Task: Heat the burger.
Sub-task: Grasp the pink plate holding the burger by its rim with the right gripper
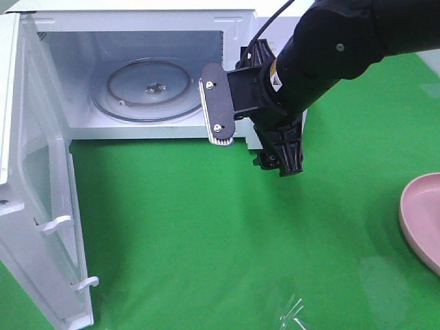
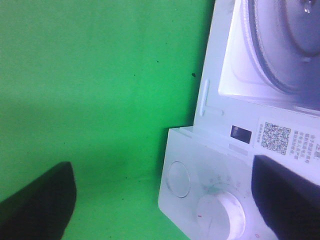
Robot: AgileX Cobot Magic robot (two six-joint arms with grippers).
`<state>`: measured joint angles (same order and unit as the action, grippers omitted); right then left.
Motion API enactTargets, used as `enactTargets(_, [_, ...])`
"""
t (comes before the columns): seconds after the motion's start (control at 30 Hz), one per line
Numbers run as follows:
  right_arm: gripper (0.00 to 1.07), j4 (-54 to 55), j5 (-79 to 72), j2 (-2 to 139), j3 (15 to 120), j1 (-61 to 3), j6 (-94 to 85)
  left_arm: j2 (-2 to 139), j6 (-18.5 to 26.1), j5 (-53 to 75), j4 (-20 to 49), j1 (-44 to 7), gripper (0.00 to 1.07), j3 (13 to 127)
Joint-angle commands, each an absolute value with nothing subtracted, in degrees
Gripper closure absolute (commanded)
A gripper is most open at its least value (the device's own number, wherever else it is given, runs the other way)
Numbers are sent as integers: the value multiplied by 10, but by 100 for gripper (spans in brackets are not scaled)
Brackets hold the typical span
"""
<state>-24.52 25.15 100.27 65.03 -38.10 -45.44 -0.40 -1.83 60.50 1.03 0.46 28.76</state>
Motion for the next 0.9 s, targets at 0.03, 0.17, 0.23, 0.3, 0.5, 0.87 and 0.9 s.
enactTargets(0.03, [18, -247, 253, 1004, 655, -383, -446, -15, -17, 596, 10, 5, 9, 286])
enactTargets(0.17, [22, -238, 260, 1004, 655, -383, -423, -15, -17, 596, 10, 5, 9, 286])
enactTargets(0.23, [24, -237, 260, 1004, 655, -383, -415, -15, -17, 596, 10, 5, 9, 286])
enactTargets(0.3, [25, -237, 263, 1004, 655, -383, -415, -15, -17, 596, 10, 5, 9, 286])
enactTargets(0.5, [28, -237, 309, 1002, 655, -381, -396, -15, -17, 596, 10, 5, 9, 286])
enactTargets(0.87, [30, -252, 395, 981, 654, -376, -269, -15, -17, 596, 10, 5, 9, 286])
enactTargets(0.9, [30, -247, 406, 975, 654, -367, -237, -15, -17, 596, 10, 5, 9, 286])
